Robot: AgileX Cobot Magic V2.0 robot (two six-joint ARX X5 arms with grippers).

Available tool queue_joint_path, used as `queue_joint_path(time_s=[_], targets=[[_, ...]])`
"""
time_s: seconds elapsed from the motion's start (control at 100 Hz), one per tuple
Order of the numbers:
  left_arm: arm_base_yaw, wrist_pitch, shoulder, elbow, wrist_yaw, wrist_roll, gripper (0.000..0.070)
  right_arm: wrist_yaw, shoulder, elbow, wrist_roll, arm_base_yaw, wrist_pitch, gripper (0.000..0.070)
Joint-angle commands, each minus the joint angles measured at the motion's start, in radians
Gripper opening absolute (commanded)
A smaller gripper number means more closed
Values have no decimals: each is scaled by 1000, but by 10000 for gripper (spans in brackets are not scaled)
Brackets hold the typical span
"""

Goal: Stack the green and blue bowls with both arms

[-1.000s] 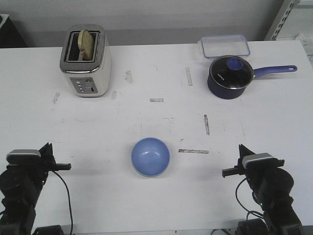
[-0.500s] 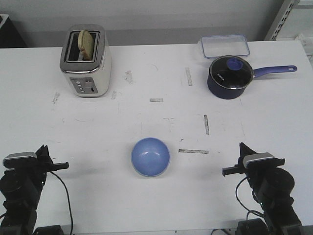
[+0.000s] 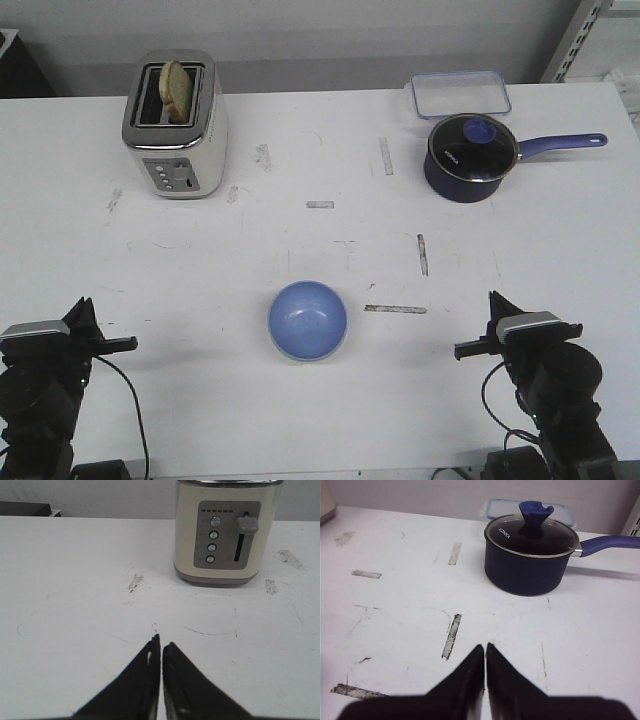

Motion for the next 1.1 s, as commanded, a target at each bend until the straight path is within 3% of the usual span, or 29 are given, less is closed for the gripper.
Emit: queue_joint_path(time_s=[0.0,0.34,0.46,0.71,1.09], targets=[[-1,10,-18,6,-2,-2,2,0,4,1,13,2,10,0],[-40,245,-299,-299,1,-2,2,0,4,2,13,2,10,0],[-68,270,-404,-414,1,-2,2,0,4,2,13,2,10,0],[-92,393,-400,-548,0,-3,1,0,3,3,13,2,10,0],[-91,376,-400,-547,0,-5,2,0,3,4,13,2,10,0]])
